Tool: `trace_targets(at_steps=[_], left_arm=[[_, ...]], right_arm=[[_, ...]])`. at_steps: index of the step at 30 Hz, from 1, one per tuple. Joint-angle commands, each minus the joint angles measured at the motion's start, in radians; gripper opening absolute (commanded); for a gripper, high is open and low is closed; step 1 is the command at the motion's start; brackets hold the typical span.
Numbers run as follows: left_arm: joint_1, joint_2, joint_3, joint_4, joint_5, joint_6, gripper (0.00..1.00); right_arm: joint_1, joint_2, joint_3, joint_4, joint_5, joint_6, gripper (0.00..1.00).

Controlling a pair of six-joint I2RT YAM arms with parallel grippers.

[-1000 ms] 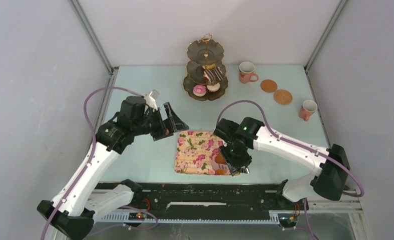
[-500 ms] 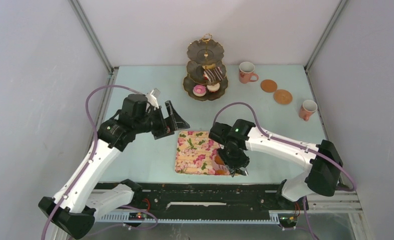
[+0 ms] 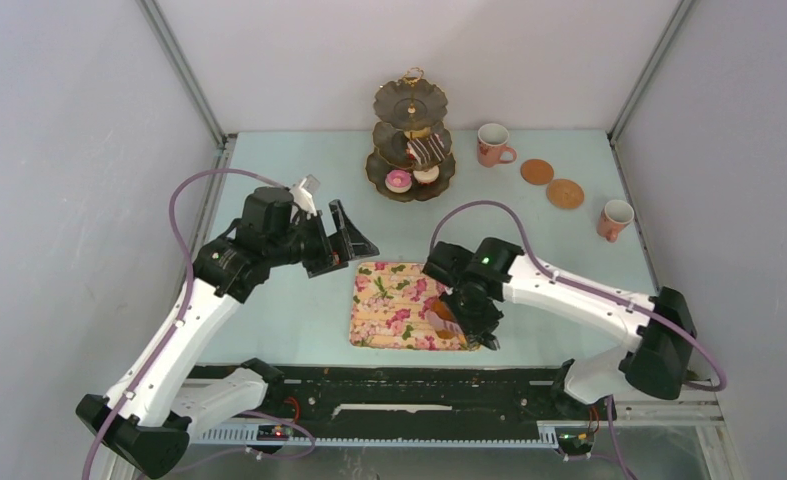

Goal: Serve the afternoon tea

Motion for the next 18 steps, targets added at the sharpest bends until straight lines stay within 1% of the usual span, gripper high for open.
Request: trace_targets(at_steps=[1, 4, 7, 9, 11, 13, 15, 18], left_arm=[[-0.005, -0.007, 0.029, 0.005, 0.009, 0.019, 0.98], [-0.005, -0.002, 0.034, -0.007, 0.005, 0.028, 0.98], [-0.005, 0.011, 0.041, -0.014, 0.002, 0.041, 0.98], [-0.005, 0.021, 0.044, -0.014, 0.001, 0.047, 0.98], [-0.005, 0.033, 0.051, -0.01, 0.012, 0.048, 0.98], [-0.005, 0.043, 0.063, -0.015, 0.014, 0.054, 0.98], [-0.005, 0.049, 0.076, -0.028, 0.002, 0.068, 0.98], [-0.004, 0.058, 0.091, -0.05, -0.017, 0.094, 0.98]], right_arm=[[-0.032, -0.121, 0.053, 0.024, 0.0, 0.011, 0.03], [-0.105, -0.206, 0.052, 0.105, -0.052, 0.006, 0.03], [-0.224, -0.277, 0.043, 0.307, -0.098, 0.017, 0.06], [-0.297, -0.289, 0.026, 0.474, -0.142, 0.042, 0.06], [-0.366, -0.248, 0.036, 0.593, -0.232, 0.075, 0.06], [-0.414, -0.186, 0.074, 0.654, -0.277, 0.107, 0.06], [-0.453, -0.095, 0.13, 0.684, -0.323, 0.118, 0.06], [-0.468, 0.03, 0.237, 0.673, -0.34, 0.097, 0.06]])
